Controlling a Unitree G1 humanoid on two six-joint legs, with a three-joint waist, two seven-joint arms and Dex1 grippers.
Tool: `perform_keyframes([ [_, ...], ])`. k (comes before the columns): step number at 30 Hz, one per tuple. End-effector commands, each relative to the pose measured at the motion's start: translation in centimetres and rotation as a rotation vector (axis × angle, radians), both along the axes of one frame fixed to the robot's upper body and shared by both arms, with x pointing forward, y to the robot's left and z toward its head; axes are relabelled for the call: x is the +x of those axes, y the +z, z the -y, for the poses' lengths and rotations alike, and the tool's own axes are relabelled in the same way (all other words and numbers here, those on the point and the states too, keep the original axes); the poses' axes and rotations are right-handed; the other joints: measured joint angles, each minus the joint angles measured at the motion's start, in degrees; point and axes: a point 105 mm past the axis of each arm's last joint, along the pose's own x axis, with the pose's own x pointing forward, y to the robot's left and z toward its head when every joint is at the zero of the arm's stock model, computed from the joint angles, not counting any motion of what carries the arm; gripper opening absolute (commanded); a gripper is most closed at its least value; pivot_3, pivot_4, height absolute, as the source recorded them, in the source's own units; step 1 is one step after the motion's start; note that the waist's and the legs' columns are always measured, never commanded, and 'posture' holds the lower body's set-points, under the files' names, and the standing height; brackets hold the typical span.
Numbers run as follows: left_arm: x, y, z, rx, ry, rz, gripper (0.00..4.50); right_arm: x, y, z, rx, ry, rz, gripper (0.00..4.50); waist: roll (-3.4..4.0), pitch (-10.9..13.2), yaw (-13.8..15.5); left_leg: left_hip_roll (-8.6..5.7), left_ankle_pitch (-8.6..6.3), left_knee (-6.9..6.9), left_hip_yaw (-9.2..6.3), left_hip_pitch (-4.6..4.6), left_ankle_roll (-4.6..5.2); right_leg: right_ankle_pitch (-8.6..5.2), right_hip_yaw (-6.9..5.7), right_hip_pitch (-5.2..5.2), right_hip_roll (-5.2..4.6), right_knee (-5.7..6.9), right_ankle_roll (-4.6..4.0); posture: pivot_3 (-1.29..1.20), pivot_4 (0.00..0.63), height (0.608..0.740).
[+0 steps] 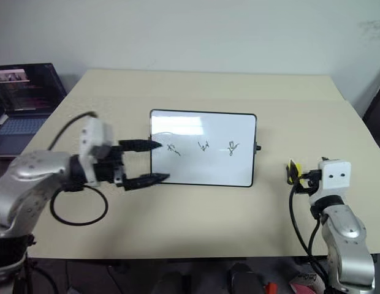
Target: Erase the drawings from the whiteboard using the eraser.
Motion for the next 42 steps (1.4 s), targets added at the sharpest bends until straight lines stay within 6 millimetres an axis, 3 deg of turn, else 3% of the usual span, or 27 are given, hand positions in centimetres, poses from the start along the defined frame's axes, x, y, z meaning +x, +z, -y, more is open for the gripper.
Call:
perform_keyframes([
  [1, -0.4, 0.2, 2.1, 0.021, -0.117, 0.054, 4.5, 0.1, 0.3, -0.2, 0.028, -0.015, -0.032, 4.47, 0.01, 0.01, 0.0, 0.0, 0.0, 0.0, 0.0, 0.0, 0.0, 0.0, 0.01, 0.0, 0.0, 0.0, 0.0, 0.0, 0.15, 0.74],
  [6, -0.5, -0.4, 2.8, 0.019, -0.168, 0.032, 4.5, 0.6, 0.0, -2.0, 0.133, -0.011, -0.065, 4.47, 0.03, 0.01, -0.89, 0.07, -0.01, -0.03, -0.04, 0.0, 0.02, -0.02, 0.07, -0.05, 0.13, 0.03, -0.04, 0.0, 0.15, 0.74],
  [11, 0.0, -0.7, 2.5, 0.001, -0.165, 0.013, 4.5, 2.3, -0.6, -2.5, 0.137, -0.075, -0.093, 4.47, 0.03, 0.02, -1.19, 0.06, -0.01, -0.02, -0.08, -0.02, 0.03, -0.03, 0.04, -0.06, 0.14, 0.04, -0.06, 0.0, 0.15, 0.74],
  [15, 1.1, -1.0, 1.6, -0.019, -0.095, 0.021, 4.5, 3.4, -1.1, -1.9, 0.145, -0.148, -0.111, 4.47, 0.03, 0.02, -1.27, 0.06, -0.01, -0.03, -0.09, -0.02, 0.03, -0.03, 0.03, -0.06, 0.13, 0.03, -0.06, 0.0, 0.15, 0.74],
  [23, 1.0, -2.1, 0.4, -0.031, -0.047, 0.006, 4.5, 4.3, -1.8, -2.0, 0.124, -0.127, -0.145, 4.47, 0.04, 0.02, -1.27, 0.1, -0.01, -0.15, -0.12, -0.06, 0.02, -0.06, 0.0, -0.13, 0.13, 0.0, -0.11, 0.0, 0.15, 0.74],
  [37, 0.3, -2.7, 0.3, -0.043, -0.022, -0.001, 4.5, 5.5, -3.7, -1.4, 0.154, -0.13, -0.19, 4.47, 0.05, 0.03, -1.31, 0.1, -0.01, -0.15, -0.09, -0.04, 0.03, -0.06, 0.02, -0.13, 0.13, 0.02, -0.11, 0.0, 0.15, 0.74],
  [40, 0.2, -2.7, 0.3, -0.044, -0.022, 0.0, 4.5, 5.7, -3.7, -1.0, 0.165, -0.152, -0.183, 3.86, 0.05, 0.03, -1.31, 0.1, -0.01, -0.15, -0.1, -0.04, 0.03, -0.06, 0.02, -0.13, 0.13, 0.02, -0.11, 0.0, 0.15, 0.74],
  [42, 0.2, -2.6, 0.3, -0.044, -0.022, 0.0, 4.5, 5.7, -3.6, -0.9, 0.171, -0.157, -0.174, 3.22, 0.05, 0.03, -1.31, 0.1, -0.01, -0.15, -0.1, -0.05, 0.03, -0.06, 0.02, -0.13, 0.13, 0.02, -0.11, 0.0, 0.15, 0.74],
])
